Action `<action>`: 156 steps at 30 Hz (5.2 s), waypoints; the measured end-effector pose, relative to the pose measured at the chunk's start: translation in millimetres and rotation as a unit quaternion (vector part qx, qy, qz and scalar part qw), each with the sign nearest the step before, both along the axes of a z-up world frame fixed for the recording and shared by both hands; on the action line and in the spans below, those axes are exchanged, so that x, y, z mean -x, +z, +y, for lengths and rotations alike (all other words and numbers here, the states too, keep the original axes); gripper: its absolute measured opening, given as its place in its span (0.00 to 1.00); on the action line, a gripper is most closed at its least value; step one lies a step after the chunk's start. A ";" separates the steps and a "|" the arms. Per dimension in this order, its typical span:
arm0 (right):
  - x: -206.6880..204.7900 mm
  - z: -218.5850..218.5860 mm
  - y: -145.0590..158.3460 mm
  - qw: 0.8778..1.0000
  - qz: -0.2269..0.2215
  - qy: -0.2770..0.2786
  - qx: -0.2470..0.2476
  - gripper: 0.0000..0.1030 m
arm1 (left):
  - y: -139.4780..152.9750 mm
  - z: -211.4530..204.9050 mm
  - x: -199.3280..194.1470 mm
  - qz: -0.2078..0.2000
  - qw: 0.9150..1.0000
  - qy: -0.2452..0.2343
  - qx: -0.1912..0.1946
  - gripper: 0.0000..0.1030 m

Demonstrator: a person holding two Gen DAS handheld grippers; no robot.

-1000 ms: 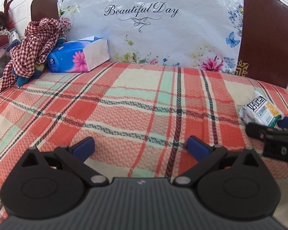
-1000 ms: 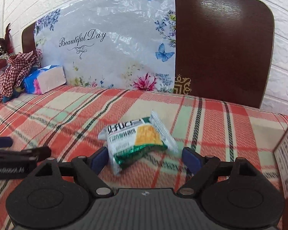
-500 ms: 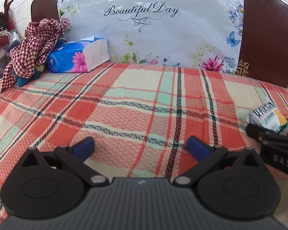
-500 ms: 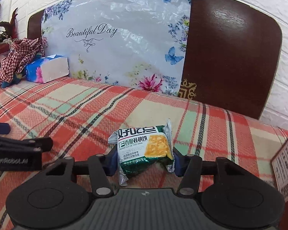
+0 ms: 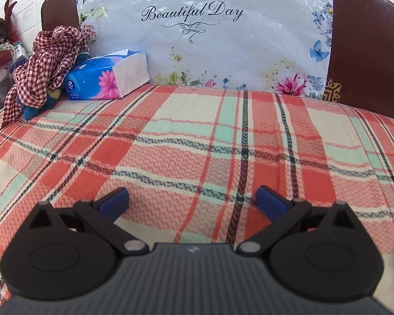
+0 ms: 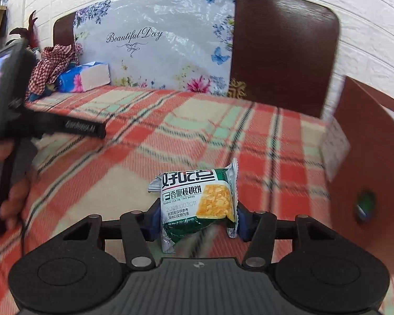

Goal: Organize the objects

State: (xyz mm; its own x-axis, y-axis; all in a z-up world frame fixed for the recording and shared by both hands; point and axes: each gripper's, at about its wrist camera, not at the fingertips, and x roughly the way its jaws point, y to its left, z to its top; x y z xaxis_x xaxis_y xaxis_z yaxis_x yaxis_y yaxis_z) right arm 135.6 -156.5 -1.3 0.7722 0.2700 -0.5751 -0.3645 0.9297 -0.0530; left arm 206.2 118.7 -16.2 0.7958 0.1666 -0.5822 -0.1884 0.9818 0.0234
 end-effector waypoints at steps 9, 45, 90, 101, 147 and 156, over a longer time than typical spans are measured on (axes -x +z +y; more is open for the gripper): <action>109.2 -119.8 -0.1 0.991 0.007 -0.130 -0.010 0.51 | 3.4 -13.9 33.3 0.002 0.999 0.016 -0.028 1.00; 118.0 -173.5 4.9 0.995 0.018 -0.062 -0.080 0.46 | 40.2 -290.9 151.9 0.149 0.916 -0.343 0.147 0.39; 204.4 -202.1 71.6 0.945 -0.089 -0.220 -0.223 0.90 | 138.6 -250.6 223.5 0.000 0.966 -0.258 0.031 0.90; 242.4 -187.9 96.8 0.946 -0.068 -0.221 -0.225 0.99 | 134.7 -235.3 284.7 -0.024 0.971 -0.232 -0.044 1.00; 340.6 -176.5 102.1 0.925 -0.174 -0.224 -0.253 1.00 | 150.5 -217.6 407.8 -0.091 0.978 -0.161 -0.101 1.00; 332.7 -180.6 98.7 0.932 -0.160 -0.217 -0.243 1.00 | 152.2 -215.1 408.5 -0.096 0.977 -0.160 -0.105 1.00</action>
